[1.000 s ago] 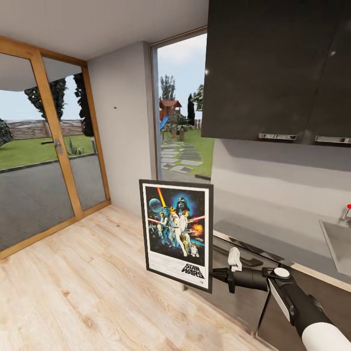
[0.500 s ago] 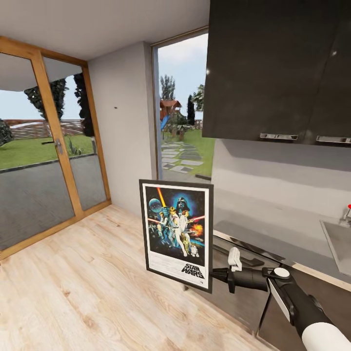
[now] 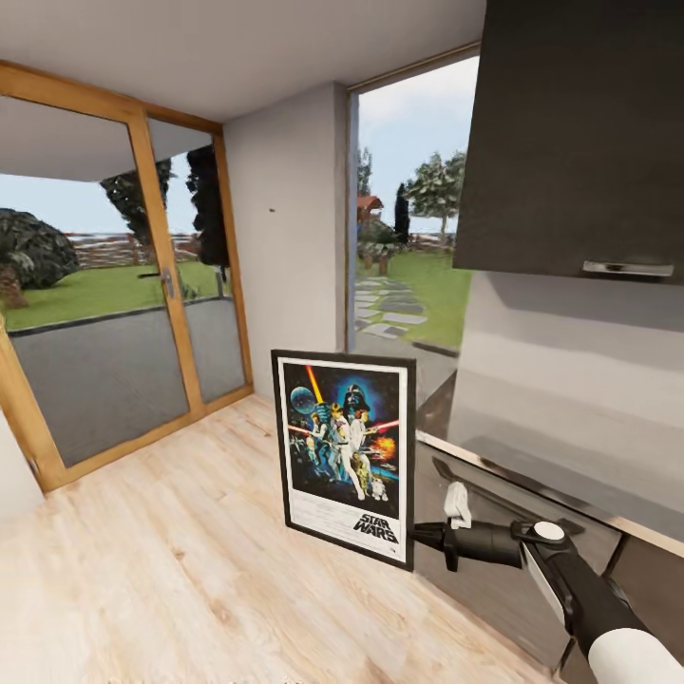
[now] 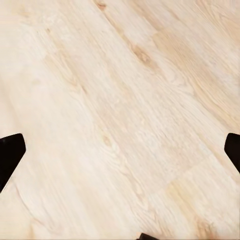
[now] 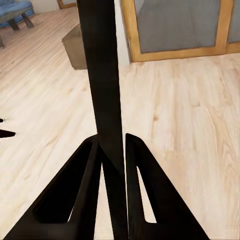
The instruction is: Pick up the poster from the kitchen countertop and hang it on one of the wall nails in the kitchen.
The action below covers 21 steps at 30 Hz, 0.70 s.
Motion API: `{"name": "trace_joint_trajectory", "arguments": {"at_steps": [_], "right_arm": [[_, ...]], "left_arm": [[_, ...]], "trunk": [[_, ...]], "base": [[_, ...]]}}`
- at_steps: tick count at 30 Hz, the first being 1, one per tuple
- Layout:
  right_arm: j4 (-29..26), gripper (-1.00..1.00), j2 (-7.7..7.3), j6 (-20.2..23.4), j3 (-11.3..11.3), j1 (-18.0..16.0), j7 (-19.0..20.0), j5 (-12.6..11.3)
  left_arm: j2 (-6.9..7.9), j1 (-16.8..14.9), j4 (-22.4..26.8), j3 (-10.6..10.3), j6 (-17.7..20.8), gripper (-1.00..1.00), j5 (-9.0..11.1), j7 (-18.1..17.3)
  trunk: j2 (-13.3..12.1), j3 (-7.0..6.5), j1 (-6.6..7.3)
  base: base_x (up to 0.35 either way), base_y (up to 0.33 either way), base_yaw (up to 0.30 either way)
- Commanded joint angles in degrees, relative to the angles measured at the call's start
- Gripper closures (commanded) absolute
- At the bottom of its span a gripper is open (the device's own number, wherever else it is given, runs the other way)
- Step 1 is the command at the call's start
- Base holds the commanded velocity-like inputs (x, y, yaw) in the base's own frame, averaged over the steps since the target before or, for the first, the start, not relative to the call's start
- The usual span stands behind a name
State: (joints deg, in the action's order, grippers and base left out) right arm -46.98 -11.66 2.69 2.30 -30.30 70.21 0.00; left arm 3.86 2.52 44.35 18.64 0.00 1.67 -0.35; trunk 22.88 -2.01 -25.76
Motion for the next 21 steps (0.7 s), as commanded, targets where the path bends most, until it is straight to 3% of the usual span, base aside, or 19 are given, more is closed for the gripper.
{"name": "trace_joint_trajectory", "arguments": {"at_steps": [1, 10, 21], "right_arm": [[0.0, 1.00, -0.03, 0.5, 0.1, 0.0, 0.2, -0.1], [0.0, 1.00, -0.03, 0.5, 0.1, 0.0, 0.2, -0.1], [0.5, 1.00, -0.03, 0.5, 0.1, 0.0, 0.2, -0.1]], "left_arm": [[0.00, 0.0, 0.0, 0.0, 0.0, -1.00, 0.2, 0.0], [0.01, 0.0, 0.0, 0.0, 0.0, -1.00, 0.2, 0.0], [0.01, 0.0, -0.1, 0.0, 0.0, -1.00, 0.2, 0.0]], "trunk": [[0.0, 0.01, -0.02], [0.0, 0.01, -0.02], [0.0, 0.01, -0.02]], "base": [[0.005, 0.295, 0.283], [0.086, 0.301, 0.270], [0.210, 0.301, 0.030]]}}
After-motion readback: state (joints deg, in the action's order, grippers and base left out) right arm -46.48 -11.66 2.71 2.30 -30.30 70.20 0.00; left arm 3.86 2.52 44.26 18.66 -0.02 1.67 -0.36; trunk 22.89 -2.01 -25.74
